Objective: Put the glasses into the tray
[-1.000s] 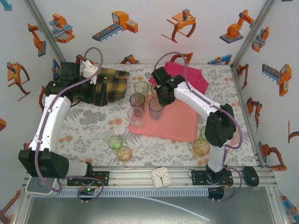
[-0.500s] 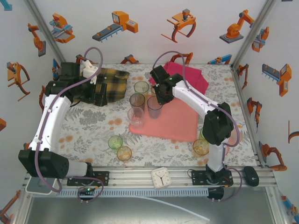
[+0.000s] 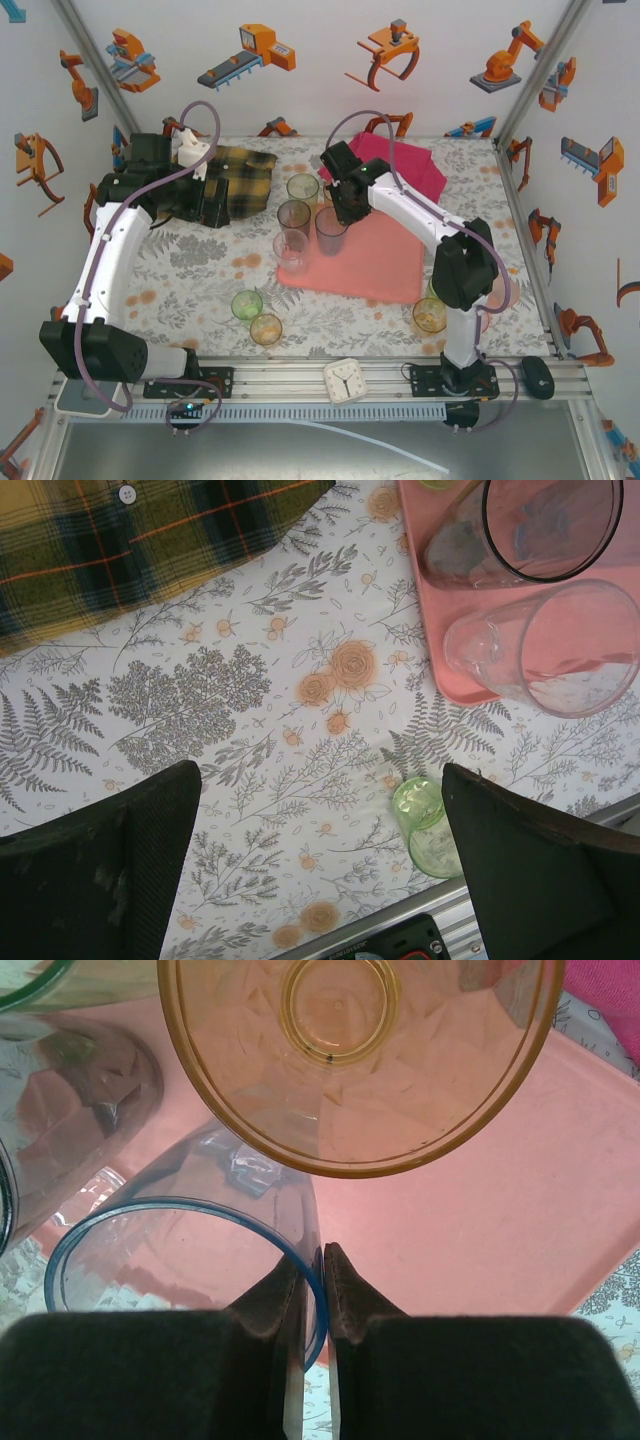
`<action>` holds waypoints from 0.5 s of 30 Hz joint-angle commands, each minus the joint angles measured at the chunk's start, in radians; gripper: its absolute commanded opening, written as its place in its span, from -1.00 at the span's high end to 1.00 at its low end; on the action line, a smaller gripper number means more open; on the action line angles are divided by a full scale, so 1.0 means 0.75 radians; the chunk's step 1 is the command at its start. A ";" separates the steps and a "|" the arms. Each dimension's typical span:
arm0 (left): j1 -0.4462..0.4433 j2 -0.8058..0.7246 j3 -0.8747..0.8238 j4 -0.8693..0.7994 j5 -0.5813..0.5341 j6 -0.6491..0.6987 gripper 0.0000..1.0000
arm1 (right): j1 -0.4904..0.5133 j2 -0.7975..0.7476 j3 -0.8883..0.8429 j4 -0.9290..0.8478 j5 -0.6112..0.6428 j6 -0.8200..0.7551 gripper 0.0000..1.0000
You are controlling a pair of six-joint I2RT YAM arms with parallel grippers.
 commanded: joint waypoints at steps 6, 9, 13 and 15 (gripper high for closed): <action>0.002 -0.043 0.007 -0.015 0.026 0.005 -0.97 | -0.004 -0.010 0.044 -0.003 -0.005 -0.012 0.42; 0.002 -0.046 0.009 -0.014 0.027 0.004 -0.96 | -0.003 -0.015 0.050 -0.009 -0.004 -0.011 0.34; 0.003 -0.045 0.015 -0.014 0.028 0.004 -0.96 | -0.004 -0.032 0.056 -0.025 -0.009 -0.014 0.26; 0.002 -0.045 0.023 -0.019 0.026 0.009 -0.96 | -0.004 -0.050 0.059 -0.036 -0.014 -0.011 0.22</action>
